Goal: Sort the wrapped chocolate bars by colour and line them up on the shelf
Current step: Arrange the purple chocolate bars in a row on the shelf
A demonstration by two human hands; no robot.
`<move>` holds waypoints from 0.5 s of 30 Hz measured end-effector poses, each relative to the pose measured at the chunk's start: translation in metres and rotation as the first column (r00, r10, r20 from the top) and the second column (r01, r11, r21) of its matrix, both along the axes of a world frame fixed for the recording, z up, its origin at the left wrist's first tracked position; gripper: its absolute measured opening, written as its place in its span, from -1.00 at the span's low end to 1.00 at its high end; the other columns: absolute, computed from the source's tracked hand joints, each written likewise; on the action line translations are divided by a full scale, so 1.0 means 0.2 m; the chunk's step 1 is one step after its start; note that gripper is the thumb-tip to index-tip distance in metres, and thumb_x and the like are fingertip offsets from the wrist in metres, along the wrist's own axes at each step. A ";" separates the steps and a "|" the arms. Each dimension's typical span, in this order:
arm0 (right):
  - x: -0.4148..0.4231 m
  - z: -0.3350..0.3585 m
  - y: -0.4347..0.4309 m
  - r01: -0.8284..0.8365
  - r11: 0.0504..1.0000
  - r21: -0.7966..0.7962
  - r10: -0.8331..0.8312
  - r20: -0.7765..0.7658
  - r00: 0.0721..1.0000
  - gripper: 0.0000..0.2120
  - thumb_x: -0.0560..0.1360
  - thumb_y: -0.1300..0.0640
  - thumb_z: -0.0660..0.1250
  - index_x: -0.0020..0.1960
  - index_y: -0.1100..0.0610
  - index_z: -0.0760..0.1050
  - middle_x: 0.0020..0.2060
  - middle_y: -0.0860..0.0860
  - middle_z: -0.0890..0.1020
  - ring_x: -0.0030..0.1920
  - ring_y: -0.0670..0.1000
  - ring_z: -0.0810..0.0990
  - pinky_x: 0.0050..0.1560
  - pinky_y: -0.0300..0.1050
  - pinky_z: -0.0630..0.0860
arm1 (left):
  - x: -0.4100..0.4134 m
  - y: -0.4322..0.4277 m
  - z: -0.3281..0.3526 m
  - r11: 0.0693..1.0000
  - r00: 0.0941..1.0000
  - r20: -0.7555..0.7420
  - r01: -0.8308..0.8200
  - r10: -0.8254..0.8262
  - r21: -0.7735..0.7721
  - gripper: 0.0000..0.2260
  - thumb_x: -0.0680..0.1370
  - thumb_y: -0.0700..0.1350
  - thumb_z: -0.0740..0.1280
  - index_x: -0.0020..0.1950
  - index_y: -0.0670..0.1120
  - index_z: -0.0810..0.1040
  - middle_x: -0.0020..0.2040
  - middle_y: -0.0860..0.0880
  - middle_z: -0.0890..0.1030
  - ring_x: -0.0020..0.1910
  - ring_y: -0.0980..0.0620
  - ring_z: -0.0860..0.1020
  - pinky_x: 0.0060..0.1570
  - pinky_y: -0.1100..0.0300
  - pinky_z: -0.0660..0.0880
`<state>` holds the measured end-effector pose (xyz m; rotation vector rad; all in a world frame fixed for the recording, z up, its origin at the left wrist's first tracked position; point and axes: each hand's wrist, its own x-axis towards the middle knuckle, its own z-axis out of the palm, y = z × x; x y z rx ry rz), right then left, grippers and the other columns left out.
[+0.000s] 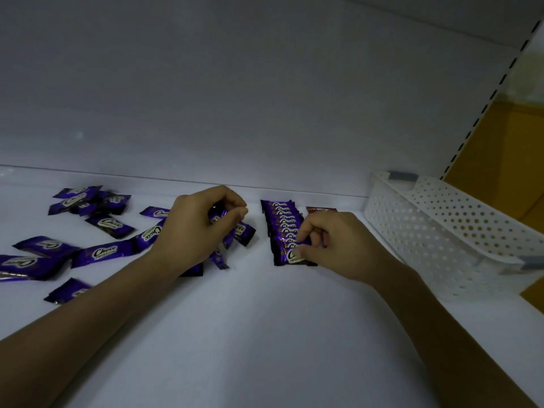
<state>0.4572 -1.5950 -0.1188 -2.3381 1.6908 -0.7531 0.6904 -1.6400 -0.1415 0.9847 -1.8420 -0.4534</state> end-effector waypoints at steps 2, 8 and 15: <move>0.08 -0.02 0.02 -0.007 0.997 -0.082 0.021 0.174 0.984 -0.89 0.42 0.08 0.46 -0.19 0.09 0.56 -0.49 -0.07 0.45 -0.47 -0.14 0.39 -0.38 -0.35 0.28 | 0.00 0.00 0.02 0.999 0.997 -0.071 0.016 -0.014 0.028 -0.93 0.52 -0.13 0.39 -0.11 0.05 0.59 -0.22 0.11 0.64 -0.22 0.14 0.61 -0.11 0.21 0.56; 0.29 -0.08 0.04 -0.099 0.995 -0.020 0.097 0.488 0.868 -0.79 0.49 0.11 0.38 0.11 0.03 0.49 -0.26 -0.05 0.57 -0.27 -0.12 0.55 -0.29 -0.35 0.49 | -0.04 0.07 0.05 0.992 0.980 -0.155 0.128 -0.124 0.016 -0.86 0.53 -0.20 0.38 -0.11 0.06 0.59 -0.24 0.13 0.64 -0.21 0.20 0.60 -0.17 0.38 0.49; 0.24 -0.03 0.03 -0.141 0.989 0.053 0.078 0.621 0.780 -0.95 0.44 0.24 0.41 -0.13 0.13 0.58 -0.31 0.07 0.65 -0.34 -0.01 0.60 -0.30 -0.22 0.55 | -0.06 0.09 0.06 0.981 0.965 -0.200 0.185 -0.171 0.056 -0.90 0.50 -0.15 0.41 -0.06 0.07 0.61 -0.18 0.14 0.62 -0.19 0.20 0.59 -0.17 0.41 0.49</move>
